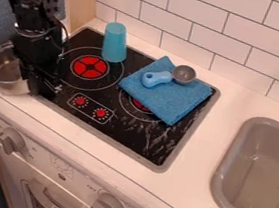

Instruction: Toma olla del lado izquierdo inferior y lo deja del lado derecho inferior

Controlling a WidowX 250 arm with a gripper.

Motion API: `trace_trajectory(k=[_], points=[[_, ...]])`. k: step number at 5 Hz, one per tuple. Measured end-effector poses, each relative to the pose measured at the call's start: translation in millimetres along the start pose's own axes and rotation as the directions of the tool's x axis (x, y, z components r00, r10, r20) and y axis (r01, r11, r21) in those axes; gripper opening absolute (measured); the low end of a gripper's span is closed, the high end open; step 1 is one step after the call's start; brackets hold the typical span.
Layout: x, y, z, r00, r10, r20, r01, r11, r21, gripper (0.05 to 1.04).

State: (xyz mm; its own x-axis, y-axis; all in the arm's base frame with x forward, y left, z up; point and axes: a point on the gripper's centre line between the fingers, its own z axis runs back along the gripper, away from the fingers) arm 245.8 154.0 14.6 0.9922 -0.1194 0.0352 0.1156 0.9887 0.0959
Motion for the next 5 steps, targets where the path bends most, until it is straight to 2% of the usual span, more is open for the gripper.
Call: trace_trajectory(k=[1, 2, 3, 4, 5], points=[[4, -10, 14, 1.000, -0.005, 0.021, 0.005, 1.000, 0.012, 0.084], [15, -36, 39, 0.997, -0.053, 0.052, 0.050, 0.996, 0.072, 0.084], [21, -71, 70, 0.986, -0.115, 0.124, 0.106, 0.991, 0.082, 0.084], [21, -115, 78, 0.969, -0.210, 0.127, 0.199, 0.976, 0.092, 0.084], [19, -157, 73, 0.941, -0.316, 0.120, 0.303, 0.946, 0.118, 0.084]])
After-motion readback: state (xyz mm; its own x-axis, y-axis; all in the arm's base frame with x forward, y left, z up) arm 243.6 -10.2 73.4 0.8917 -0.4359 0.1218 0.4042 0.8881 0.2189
